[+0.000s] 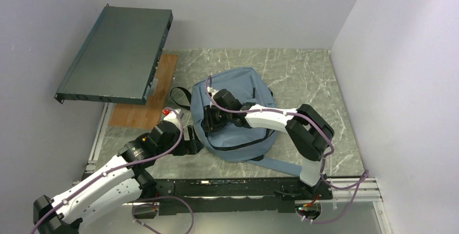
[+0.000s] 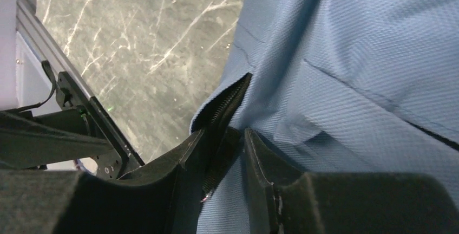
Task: Pack the student bag
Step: Zip the student bag at the center of the board.
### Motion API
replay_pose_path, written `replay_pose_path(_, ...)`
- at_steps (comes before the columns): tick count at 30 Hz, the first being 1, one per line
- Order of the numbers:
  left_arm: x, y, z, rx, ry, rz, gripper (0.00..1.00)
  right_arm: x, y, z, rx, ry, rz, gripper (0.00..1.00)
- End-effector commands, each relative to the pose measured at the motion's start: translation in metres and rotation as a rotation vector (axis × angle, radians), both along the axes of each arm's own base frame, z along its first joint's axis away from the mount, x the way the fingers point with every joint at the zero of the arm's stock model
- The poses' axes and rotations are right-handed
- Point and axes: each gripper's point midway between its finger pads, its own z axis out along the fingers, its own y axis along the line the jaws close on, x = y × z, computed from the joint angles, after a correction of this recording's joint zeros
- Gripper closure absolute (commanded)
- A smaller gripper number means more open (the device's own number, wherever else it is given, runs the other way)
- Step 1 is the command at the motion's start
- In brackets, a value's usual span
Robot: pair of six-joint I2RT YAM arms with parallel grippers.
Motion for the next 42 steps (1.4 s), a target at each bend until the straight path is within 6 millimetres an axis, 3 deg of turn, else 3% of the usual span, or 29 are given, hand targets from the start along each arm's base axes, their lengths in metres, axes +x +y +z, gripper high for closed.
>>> replay_pose_path(1, 0.007, -0.011, -0.005, -0.076, 0.066, 0.06, 0.08, -0.016, 0.029, 0.022, 0.114, 0.002, 0.083, 0.66)
replay_pose_path(5, 0.011, -0.002, -0.007, -0.096, 0.076, 0.151, 0.13, -0.021, 0.033, 0.02, 0.132, 0.001, 0.089, 0.76)
replay_pose_path(6, 0.011, 0.003, -0.007, -0.101, 0.079, 0.187, 0.13, -0.02, 0.032, 0.019, 0.126, -0.005, 0.085, 0.82)
replay_pose_path(7, 0.012, 0.008, -0.008, -0.104, 0.083, 0.23, 0.13, -0.019, 0.031, 0.019, 0.121, -0.015, 0.077, 0.96)
replay_pose_path(8, 0.012, 0.013, -0.009, -0.108, 0.087, 0.269, 0.12, -0.017, 0.029, 0.022, 0.118, -0.031, 0.069, 1.0)
replay_pose_path(13, 0.019, 0.015, -0.007, -0.151, 0.088, 0.349, 0.12, -0.018, 0.017, 0.055, 0.166, -0.142, 0.075, 1.0)
replay_pose_path(20, 0.046, 0.015, 0.002, -0.11, 0.171, 0.447, 0.09, -0.052, 0.016, 0.09, 0.412, -0.206, 0.212, 1.0)
replay_pose_path(24, 0.067, -0.002, 0.018, -0.112, 0.178, 0.418, 0.15, -0.061, 0.013, 0.087, 0.447, -0.191, 0.23, 1.0)
replay_pose_path(29, 0.079, -0.003, 0.018, -0.112, 0.164, 0.445, 0.14, -0.068, 0.005, 0.092, 0.467, -0.216, 0.249, 1.0)
replay_pose_path(34, 0.087, -0.015, 0.004, -0.101, 0.182, 0.414, 0.17, -0.075, -0.001, 0.095, 0.48, -0.233, 0.267, 1.0)
replay_pose_path(42, 0.095, -0.026, -0.028, -0.064, 0.208, 0.366, 0.35, -0.074, -0.007, 0.089, 0.377, -0.246, 0.278, 1.0)
